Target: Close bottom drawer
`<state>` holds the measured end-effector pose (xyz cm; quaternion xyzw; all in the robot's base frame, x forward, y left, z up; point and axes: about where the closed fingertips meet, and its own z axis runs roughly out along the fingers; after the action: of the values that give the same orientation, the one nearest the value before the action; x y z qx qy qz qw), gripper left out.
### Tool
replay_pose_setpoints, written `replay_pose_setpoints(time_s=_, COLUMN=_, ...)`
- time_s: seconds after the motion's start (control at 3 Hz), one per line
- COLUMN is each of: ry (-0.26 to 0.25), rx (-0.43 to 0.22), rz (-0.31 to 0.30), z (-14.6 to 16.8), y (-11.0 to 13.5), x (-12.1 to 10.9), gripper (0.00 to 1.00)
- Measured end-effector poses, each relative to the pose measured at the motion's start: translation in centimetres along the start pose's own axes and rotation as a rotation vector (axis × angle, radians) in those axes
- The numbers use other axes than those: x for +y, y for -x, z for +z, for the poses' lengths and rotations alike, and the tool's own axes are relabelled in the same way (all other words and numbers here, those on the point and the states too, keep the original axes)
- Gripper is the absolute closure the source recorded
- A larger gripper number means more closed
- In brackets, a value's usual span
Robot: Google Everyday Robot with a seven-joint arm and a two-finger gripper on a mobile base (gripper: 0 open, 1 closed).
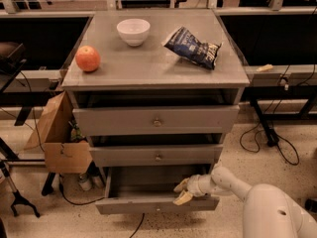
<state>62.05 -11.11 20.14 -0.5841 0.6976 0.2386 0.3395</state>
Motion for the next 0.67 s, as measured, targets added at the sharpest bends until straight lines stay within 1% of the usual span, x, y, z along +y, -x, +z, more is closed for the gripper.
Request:
replay_pose_setpoints(time_s=0.33, ry=-0.014, rx=-0.002, rz=0.002, z=-0.13, y=0.25, x=-0.17, gripper=1.0)
replay_pose_setpoints(time_s=0.67, ry=-0.018, rx=0.001, rz=0.01, z=-0.41, y=0.36, x=-0.18, gripper=0.74)
